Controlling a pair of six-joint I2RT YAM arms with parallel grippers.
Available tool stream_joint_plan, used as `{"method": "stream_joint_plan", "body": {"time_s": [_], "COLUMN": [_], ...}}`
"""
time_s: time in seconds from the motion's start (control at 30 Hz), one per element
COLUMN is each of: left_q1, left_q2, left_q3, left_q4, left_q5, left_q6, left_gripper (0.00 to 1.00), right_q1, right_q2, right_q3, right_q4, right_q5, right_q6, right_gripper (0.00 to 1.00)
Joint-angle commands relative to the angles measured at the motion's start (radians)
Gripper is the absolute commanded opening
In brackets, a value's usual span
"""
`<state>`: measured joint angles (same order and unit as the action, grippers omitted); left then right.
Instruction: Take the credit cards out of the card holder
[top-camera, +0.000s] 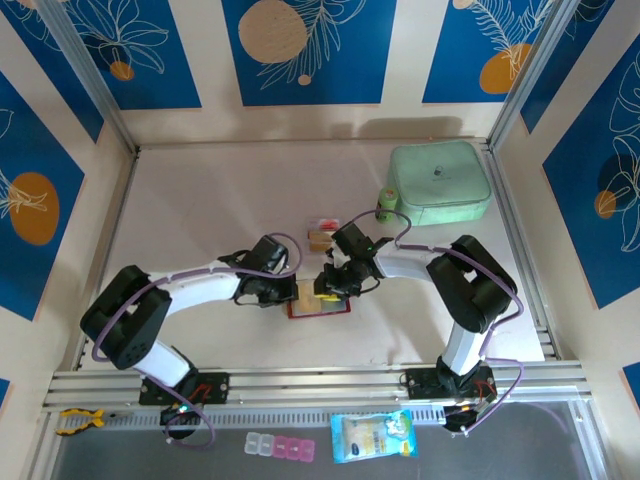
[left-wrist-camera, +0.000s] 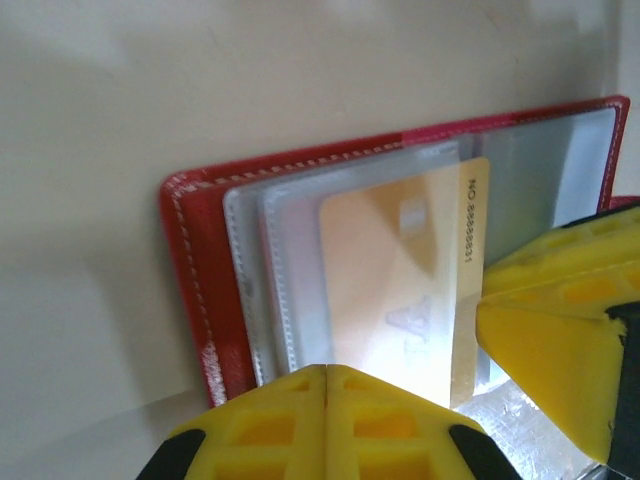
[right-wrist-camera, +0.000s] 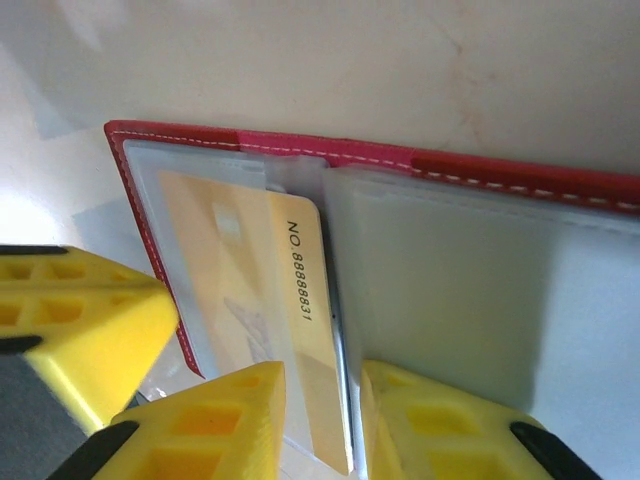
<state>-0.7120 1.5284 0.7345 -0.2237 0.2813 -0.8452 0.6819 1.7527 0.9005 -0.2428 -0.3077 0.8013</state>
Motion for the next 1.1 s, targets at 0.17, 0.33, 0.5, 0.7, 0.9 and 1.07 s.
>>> {"method": "stream_joint_plan", "body": {"time_s": [0.17, 0.33, 0.5, 0.7, 0.9, 1.07], "left_q1": [-0.023, -0.023, -0.022, -0.022, -0.023, -0.022], "left_q2": [0.026, 0.03, 0.029, 0.028, 0.032, 0.032], "left_q3": [-0.009, -0.015, -0.016, -0.011, -0.004, 0.0], "left_q4": [0.006, -0.01, -0.013, -0.017, -0.019, -0.026], "left_q5": [-0.008, -0.03, -0.036, -0.038, -0.037, -0.039], "left_q6": [-0.028, -0.011, -0.006, 0.001, 0.001, 0.006], "left_gripper": [0.0, 0.0, 0.0, 0.0, 0.0, 0.0], "right_q1": [-0.005, -0.011, -0.018, -0.026, -0.036, -0.043], "right_q2": [0.005, -0.001, 0.007, -0.005, -0.003, -0.011], "right_q3": [-0.02, -0.041, -0.059, -0.084, -0.095, -0.106], "right_q4": [0.011, 0.07, 0.107, 0.167, 0.196, 0.194], "right_q5": [-0.033, -0.081, -0.105, -0.141, -0.164, -0.151], "right_q6": [0.015, 0.018, 0.029, 0.04, 0.036, 0.029], "right_gripper": [0.26, 0.25, 0.24, 0.21, 0.19, 0.15]}}
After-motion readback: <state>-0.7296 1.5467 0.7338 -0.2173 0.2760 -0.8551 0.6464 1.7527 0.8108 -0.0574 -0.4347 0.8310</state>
